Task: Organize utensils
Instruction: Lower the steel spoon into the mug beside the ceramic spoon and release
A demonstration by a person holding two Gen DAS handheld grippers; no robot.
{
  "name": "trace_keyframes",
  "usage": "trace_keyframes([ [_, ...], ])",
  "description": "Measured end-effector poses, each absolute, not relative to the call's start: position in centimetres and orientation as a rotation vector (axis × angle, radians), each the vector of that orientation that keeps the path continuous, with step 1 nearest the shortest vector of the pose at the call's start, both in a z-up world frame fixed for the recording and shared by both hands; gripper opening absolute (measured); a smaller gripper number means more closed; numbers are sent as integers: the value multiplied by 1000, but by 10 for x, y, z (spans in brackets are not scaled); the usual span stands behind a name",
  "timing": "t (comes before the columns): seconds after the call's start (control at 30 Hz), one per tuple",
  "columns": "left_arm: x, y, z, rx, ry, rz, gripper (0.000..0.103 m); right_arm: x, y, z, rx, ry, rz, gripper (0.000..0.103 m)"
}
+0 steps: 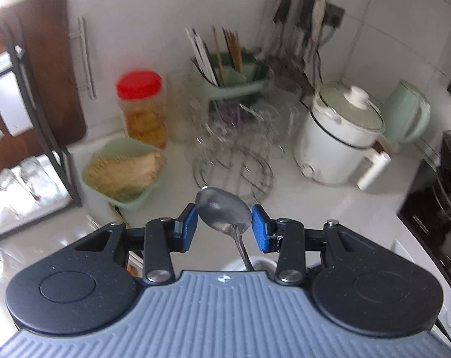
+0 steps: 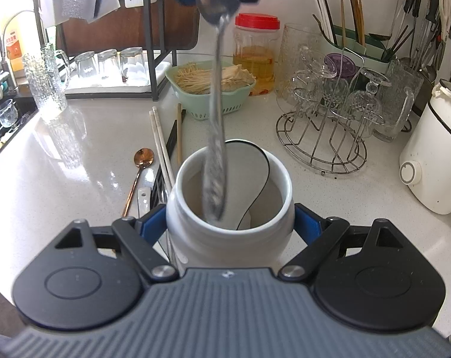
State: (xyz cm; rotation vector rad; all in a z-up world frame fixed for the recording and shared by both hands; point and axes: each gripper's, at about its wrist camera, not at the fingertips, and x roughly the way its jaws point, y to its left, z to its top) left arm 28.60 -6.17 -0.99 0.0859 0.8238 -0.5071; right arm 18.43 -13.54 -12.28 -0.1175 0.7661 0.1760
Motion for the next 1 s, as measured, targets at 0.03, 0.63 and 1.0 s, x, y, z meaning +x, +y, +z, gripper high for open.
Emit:
trace_keyframes([
  [0.03,287,-62,-12,90,843,-515,45,185,-135,-123,-117,766,178,91],
  [0.63,290,-85,-36,124,1126,-635,12,182,-137,-125,-119,744,188,91],
  [1.0,284,-96,-46,149,1147,-643,5,183,-137,-125,-123,741,193,91],
])
